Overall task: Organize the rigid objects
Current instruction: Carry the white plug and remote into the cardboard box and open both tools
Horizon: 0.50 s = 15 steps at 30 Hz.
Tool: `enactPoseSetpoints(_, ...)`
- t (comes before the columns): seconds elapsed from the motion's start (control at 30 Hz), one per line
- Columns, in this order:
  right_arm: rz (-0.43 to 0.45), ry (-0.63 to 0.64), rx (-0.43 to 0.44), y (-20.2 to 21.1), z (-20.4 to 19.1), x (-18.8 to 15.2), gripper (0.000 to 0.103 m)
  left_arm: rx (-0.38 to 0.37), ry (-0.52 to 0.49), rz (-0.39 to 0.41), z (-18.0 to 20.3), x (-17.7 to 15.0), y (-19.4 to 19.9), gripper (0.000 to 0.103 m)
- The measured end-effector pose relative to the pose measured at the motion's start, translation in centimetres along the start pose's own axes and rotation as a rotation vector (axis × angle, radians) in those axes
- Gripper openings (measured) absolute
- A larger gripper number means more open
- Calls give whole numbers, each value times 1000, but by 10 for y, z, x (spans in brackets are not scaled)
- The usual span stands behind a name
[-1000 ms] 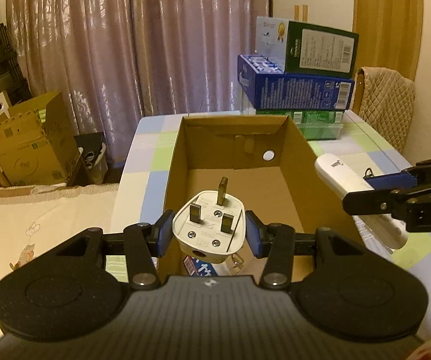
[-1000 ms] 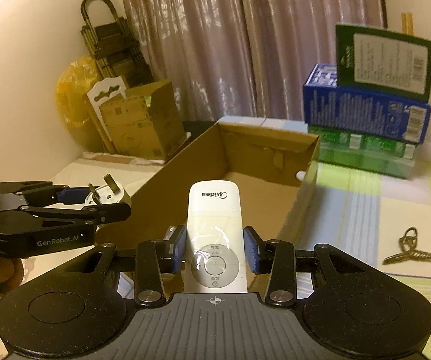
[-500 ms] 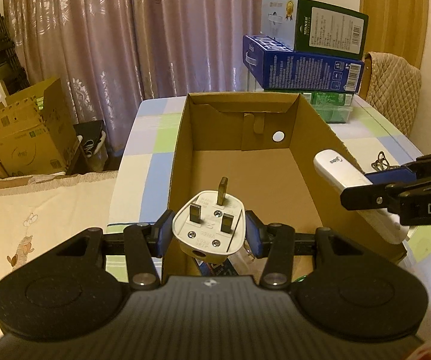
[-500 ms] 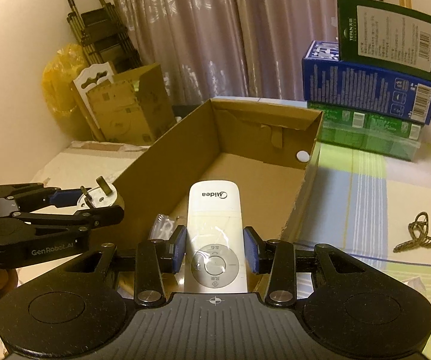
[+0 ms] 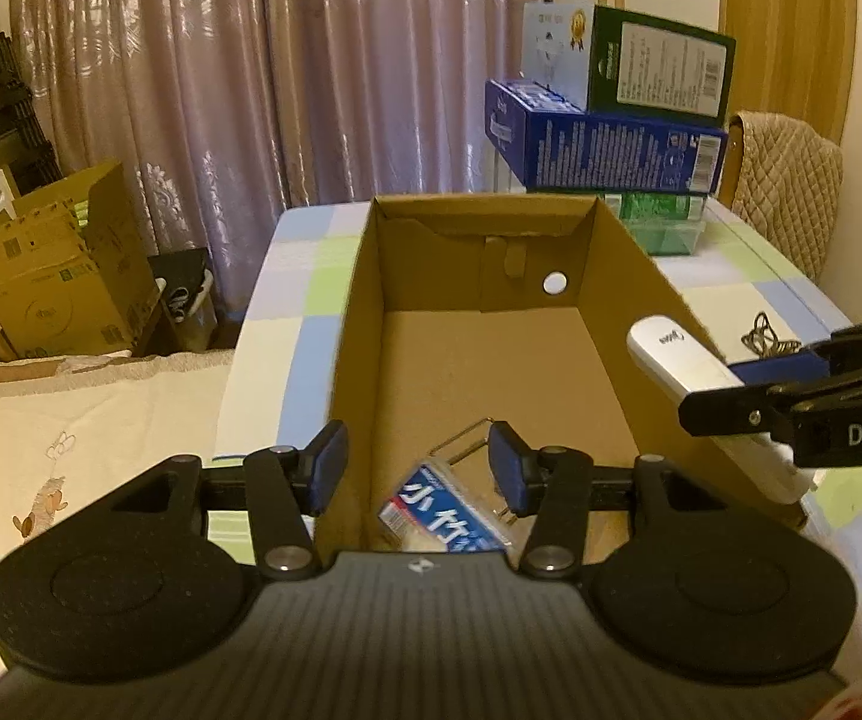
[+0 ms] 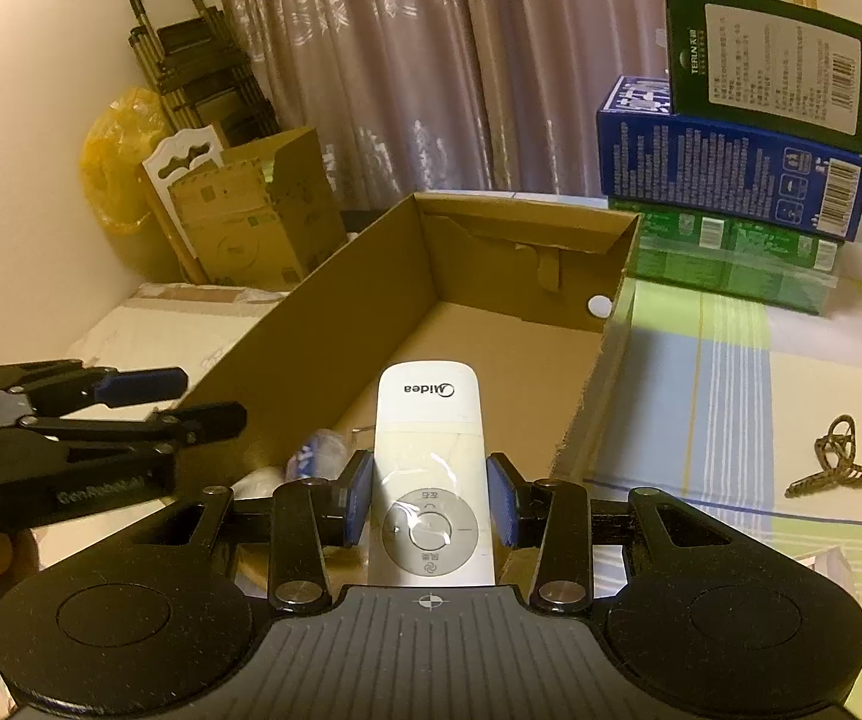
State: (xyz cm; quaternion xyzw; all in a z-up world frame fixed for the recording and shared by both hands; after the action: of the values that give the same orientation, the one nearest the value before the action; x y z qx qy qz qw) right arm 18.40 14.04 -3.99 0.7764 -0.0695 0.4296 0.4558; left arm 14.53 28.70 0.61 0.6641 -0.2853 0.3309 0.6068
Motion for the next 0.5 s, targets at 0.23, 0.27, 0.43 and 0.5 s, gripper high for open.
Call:
enactPoseSetpoints(0.23, 6, -21, -5, 3, 2, 0, 37, 0, -2, 17, 2, 6, 9, 46)
enactPoseSetpoints(0.27, 7, -23, -5, 3, 2, 0, 37, -1, -2, 19, 2, 6, 10, 46)
enactPoseSetpoints(0.43, 10, -29, 1, 5, 2, 2, 37, -3, 1, 20, 3, 6, 12, 46)
enactPoseSetpoints(0.5, 10, -28, 2, 5, 1, 2, 37, -6, 1, 18, 3, 6, 12, 46)
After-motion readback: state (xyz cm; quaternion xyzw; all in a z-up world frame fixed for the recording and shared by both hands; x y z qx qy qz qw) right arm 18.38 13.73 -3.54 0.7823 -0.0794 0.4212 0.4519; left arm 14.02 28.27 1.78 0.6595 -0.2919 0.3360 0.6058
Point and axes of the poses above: each gripper's, at about its wrist camera, not at the fingertips, and y roughly against the way its jaws point, z to its right, x to its top, the point moved 4 cm from there along -y, roughly the way its jaws point, and after that the axes turned 1 degree about z, right-handed, at the moved point
